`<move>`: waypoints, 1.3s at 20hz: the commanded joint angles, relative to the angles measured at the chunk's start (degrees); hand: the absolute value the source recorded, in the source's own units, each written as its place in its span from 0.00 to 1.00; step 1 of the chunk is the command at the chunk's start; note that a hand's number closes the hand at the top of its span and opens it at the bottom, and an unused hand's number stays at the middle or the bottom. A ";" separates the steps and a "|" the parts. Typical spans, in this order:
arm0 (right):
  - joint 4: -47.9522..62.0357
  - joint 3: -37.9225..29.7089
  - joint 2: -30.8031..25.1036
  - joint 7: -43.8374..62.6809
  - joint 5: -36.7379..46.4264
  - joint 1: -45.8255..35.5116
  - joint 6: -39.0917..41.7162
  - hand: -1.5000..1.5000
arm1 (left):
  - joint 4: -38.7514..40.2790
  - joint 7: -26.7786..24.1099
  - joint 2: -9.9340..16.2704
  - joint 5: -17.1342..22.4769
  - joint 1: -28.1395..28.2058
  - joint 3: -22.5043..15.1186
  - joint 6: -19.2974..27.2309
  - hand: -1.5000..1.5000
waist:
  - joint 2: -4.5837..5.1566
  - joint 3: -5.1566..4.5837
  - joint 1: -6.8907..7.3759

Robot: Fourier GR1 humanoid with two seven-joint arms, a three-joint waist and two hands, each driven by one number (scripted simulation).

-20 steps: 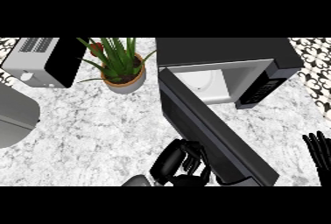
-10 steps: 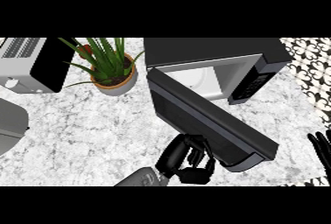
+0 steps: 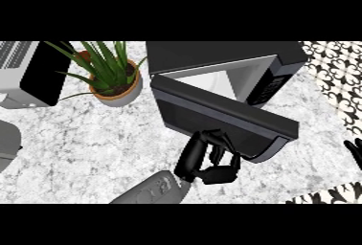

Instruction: Pick up the milk, place it into the microwave and close the microwave

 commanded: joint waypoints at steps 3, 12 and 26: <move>-2.38 -1.67 -2.54 0.78 -3.01 -2.07 1.67 0.00 | 1.57 -0.57 -0.25 5.61 -5.56 2.16 6.81 1.00 | 0.46 0.07 -1.78; -4.93 -11.75 -11.00 0.00 3.74 -8.68 -3.72 1.00 | 6.10 1.41 -0.26 12.48 -10.75 4.45 11.84 0.00 | 1.22 -0.01 -4.85; -3.57 -13.00 -13.94 0.29 6.46 -14.39 -5.79 1.00 | 7.89 -3.32 -0.26 20.99 -15.03 7.34 14.81 0.00 | 3.27 0.24 -4.73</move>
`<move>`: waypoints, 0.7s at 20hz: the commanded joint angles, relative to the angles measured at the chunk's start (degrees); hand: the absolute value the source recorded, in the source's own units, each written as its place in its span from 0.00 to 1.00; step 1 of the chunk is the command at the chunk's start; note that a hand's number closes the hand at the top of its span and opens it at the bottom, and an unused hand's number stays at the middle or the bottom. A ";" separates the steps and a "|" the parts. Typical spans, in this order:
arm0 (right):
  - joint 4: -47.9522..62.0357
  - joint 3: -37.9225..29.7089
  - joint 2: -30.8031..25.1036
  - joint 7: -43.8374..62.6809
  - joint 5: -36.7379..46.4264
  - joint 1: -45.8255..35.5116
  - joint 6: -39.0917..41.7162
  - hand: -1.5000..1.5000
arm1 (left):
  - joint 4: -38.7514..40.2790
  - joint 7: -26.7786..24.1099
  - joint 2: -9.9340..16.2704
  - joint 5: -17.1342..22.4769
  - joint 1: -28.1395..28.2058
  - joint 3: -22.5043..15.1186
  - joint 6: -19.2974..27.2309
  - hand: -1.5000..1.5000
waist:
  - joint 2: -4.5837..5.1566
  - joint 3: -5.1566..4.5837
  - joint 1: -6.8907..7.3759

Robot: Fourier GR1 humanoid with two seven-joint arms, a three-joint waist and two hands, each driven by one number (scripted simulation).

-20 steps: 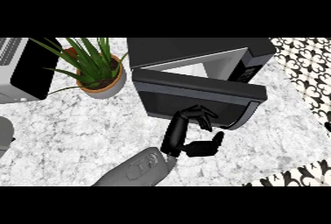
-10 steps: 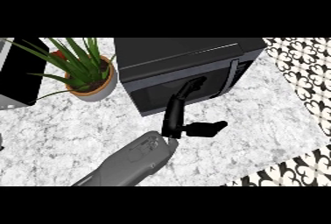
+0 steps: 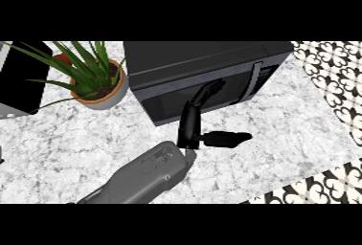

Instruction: Pick up the milk, place it into the microwave and close the microwave

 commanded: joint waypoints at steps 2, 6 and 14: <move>0.65 -0.28 -0.95 0.43 0.15 -2.06 -0.34 1.00 | 3.58 -0.85 0.01 2.92 -3.89 2.76 1.36 0.00 | 0.68 0.02 -0.36; 2.01 -0.49 -1.46 0.28 0.36 -3.51 -0.54 1.00 | 3.96 -2.26 0.01 4.34 -4.33 2.93 0.92 0.00 | 1.18 0.10 -0.11; 6.21 4.96 4.80 2.08 -9.75 -3.78 3.72 0.00 | 3.91 -4.78 0.01 5.93 -4.72 1.55 0.40 0.00 | 1.89 0.53 0.93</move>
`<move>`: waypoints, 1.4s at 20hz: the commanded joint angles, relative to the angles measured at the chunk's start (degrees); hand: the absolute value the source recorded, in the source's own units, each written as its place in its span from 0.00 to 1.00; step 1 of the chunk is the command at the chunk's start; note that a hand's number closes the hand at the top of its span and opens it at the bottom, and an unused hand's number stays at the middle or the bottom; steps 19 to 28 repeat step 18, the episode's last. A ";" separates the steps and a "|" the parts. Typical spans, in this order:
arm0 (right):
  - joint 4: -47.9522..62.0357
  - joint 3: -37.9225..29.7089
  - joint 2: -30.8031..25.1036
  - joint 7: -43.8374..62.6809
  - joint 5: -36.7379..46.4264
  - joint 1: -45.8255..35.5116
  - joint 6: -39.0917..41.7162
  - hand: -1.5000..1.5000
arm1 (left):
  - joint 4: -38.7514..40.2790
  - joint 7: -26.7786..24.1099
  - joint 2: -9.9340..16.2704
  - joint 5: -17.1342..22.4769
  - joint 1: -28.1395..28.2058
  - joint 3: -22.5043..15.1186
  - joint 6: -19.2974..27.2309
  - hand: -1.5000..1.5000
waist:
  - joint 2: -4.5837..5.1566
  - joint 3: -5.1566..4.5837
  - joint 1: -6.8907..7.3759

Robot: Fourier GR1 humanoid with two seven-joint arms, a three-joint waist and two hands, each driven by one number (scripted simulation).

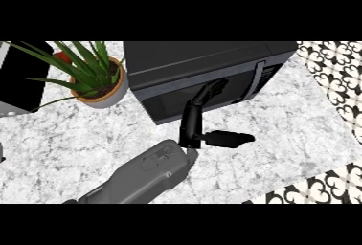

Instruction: Pick up the milk, place it into the microwave and close the microwave

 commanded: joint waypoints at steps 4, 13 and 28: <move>5.36 3.50 3.45 2.59 -9.67 -0.81 4.63 0.00 | 4.10 -0.87 0.03 2.67 -4.15 2.75 0.46 0.00 | 0.83 0.02 0.46; 9.79 3.51 1.29 4.78 -14.90 -3.31 8.53 0.00 | 5.10 -3.31 0.03 4.88 -4.31 2.23 0.09 0.00 | 0.92 -0.07 -0.12; 12.45 2.44 -0.42 5.66 -17.55 -4.52 10.28 0.00 | 5.93 -4.62 0.03 6.11 -4.18 2.30 -0.05 0.00 | 0.84 -0.06 -0.58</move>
